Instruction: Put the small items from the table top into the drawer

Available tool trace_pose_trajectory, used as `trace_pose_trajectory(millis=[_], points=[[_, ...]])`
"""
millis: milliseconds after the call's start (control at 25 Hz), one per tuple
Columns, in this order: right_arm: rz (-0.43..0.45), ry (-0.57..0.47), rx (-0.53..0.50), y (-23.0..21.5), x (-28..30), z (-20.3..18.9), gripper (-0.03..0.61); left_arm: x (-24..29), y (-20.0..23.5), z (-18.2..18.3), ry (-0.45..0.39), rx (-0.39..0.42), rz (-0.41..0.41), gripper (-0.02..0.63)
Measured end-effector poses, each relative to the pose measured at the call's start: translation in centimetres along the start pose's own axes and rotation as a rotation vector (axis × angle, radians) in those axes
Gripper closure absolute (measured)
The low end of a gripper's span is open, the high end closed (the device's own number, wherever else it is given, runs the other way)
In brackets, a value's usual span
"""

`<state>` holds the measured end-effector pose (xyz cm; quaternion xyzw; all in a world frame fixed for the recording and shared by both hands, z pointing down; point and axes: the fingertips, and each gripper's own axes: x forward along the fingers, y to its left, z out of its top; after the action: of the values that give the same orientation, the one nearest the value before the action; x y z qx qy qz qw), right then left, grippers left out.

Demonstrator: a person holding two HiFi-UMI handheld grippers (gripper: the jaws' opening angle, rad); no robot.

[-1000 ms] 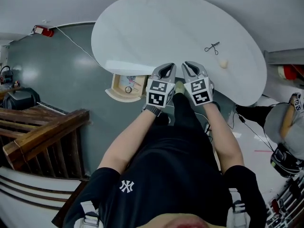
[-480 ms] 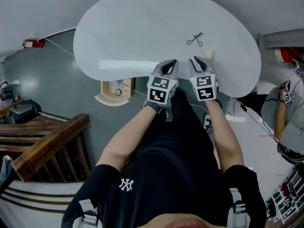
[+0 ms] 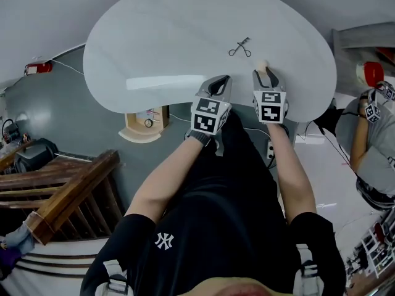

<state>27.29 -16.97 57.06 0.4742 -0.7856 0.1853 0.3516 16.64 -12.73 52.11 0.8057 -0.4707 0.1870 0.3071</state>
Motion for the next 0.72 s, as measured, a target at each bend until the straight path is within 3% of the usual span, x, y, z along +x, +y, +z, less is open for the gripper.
trace_pose_trajectory(millis=[360,720], points=[[0.002,0.062,0.101,-1.5,3.1,-1.6,0.324,1.3,0.0,-0.6,0.036,-0.001,0.007,0.614],[-0.020,0.119,0.129,-1.9,4.2,-3.0,0.345,1.0,0.9,-1.4,0.047,-0.014,0.016,0.614]])
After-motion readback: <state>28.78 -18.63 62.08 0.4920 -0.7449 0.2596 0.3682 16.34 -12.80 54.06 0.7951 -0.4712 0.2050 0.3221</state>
